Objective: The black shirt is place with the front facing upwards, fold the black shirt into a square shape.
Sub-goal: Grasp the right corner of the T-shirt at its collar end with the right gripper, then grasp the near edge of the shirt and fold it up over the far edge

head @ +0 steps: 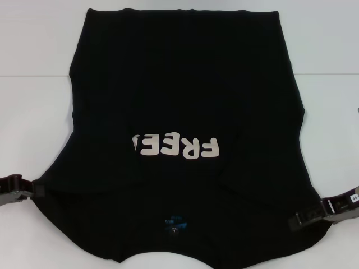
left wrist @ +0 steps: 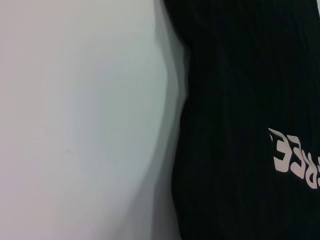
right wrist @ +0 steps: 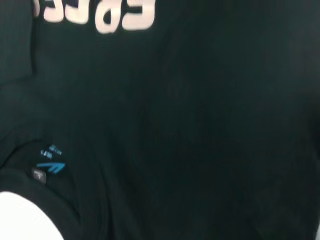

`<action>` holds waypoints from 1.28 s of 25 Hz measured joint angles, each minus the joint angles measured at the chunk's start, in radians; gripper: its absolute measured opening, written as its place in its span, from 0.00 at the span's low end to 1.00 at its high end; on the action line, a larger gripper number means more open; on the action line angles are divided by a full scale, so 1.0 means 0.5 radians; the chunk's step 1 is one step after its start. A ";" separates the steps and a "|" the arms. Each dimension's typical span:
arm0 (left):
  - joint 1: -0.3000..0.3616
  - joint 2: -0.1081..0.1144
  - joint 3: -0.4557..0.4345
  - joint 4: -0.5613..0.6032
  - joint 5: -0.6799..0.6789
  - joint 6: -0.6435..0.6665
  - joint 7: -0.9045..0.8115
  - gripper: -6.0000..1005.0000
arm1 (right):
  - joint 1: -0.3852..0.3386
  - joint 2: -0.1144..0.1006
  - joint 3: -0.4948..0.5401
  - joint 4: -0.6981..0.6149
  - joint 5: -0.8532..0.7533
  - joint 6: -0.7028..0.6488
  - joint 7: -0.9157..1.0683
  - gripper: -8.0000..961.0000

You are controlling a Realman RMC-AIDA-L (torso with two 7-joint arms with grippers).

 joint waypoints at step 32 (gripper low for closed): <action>-0.001 0.004 -0.001 -0.049 -0.038 0.085 0.004 0.03 | 0.015 -0.066 -0.010 0.010 0.017 -0.061 -0.089 0.04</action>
